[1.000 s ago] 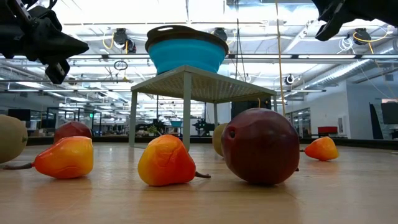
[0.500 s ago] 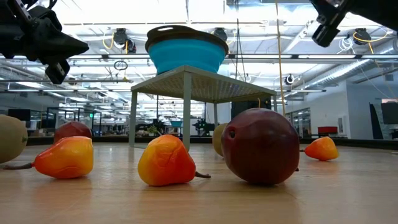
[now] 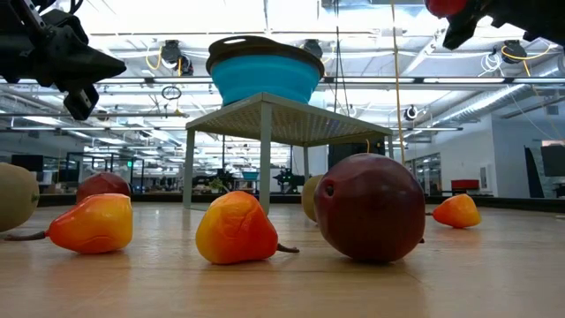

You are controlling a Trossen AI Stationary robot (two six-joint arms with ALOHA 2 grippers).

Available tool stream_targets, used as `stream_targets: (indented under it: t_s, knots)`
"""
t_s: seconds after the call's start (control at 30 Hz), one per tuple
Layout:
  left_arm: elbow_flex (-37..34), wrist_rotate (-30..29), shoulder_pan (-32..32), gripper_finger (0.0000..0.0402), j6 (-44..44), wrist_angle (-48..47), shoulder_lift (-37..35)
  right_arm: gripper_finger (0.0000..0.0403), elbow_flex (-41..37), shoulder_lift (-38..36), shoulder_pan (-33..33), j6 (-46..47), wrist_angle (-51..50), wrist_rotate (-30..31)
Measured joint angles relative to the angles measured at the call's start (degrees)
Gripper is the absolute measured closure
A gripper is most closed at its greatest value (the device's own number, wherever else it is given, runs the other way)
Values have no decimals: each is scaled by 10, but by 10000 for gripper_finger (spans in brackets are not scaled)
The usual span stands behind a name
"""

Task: Pick & Place Fruit
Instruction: Put the red yellow mango into the blue strainer bowl on the shelf

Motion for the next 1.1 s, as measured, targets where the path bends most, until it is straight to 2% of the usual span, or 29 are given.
stream_targets:
  t_s: [0.23, 0.63, 0.8, 1.1]
  knots:
    - [0, 0, 0, 382, 0, 0, 0, 165, 0, 0, 0, -123, -14, 0]
    - [0, -17, 0, 382, -30, 0, 0, 165, 0, -1, 0, -122, -34, -2]
    - [0, -18, 0, 382, -30, 0, 0, 165, 0, -1, 0, -104, -7, -62]
    - [0, -18, 0, 382, -30, -1, 0, 165, 0, -1, 0, 48, 107, -191]
